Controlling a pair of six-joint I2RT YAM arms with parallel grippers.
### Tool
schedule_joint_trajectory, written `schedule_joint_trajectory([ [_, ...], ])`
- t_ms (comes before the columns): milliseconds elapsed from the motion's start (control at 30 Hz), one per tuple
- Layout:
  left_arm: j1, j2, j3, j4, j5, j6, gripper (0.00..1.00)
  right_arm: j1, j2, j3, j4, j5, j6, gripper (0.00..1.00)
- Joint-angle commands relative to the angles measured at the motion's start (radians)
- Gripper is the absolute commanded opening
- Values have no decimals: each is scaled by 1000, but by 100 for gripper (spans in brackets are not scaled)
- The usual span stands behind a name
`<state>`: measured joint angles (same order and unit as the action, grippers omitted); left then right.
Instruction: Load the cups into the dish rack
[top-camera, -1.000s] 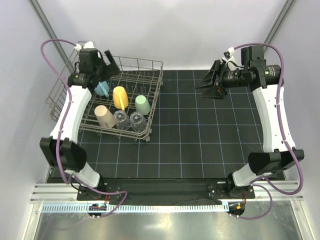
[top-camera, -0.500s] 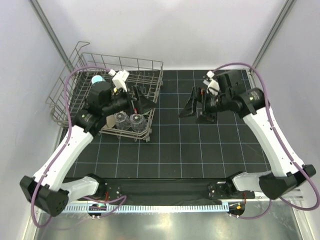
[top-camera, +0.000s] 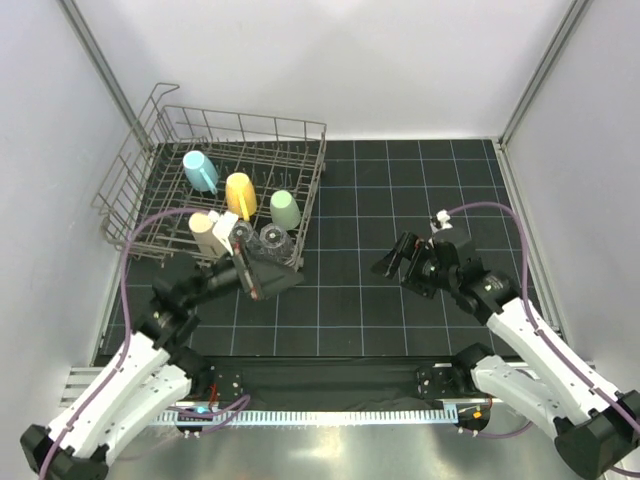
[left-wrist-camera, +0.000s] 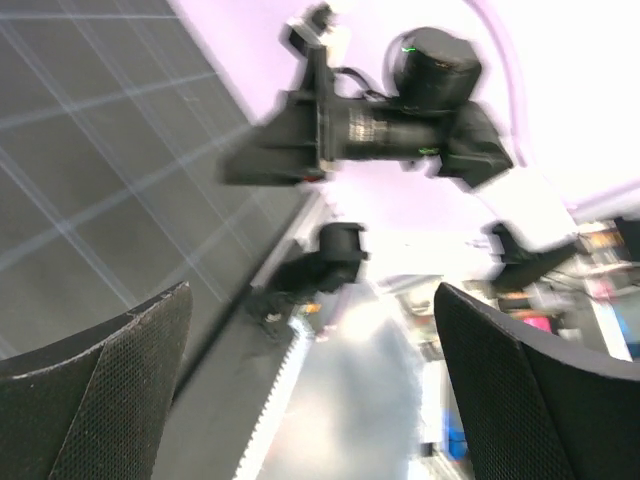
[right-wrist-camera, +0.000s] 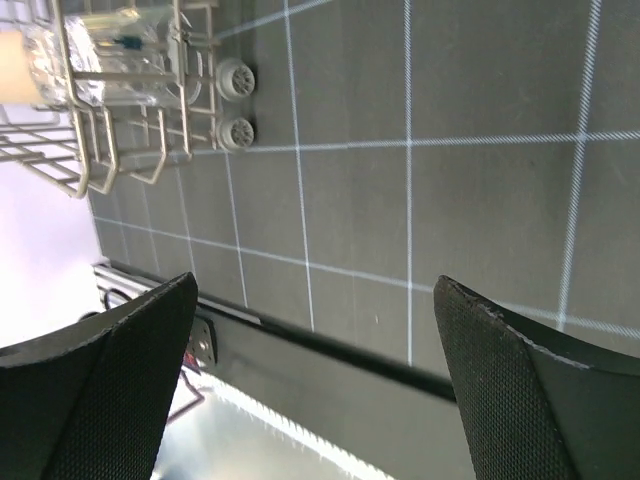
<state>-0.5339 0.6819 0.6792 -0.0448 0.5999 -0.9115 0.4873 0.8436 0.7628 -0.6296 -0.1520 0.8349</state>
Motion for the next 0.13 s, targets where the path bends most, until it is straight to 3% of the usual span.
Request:
schedule_joint_trajectory([
  [0,-9,-112,-206,346,44,-255,100,5,-76,-77,242,26,61,100],
  [67,-11,-142,-347,615,52,-369,100,13,-128,-140,303,14,41,100],
  [100,-11,-153,-383,700,58,-474,100,23,-176,-176,433,-42,14,100],
])
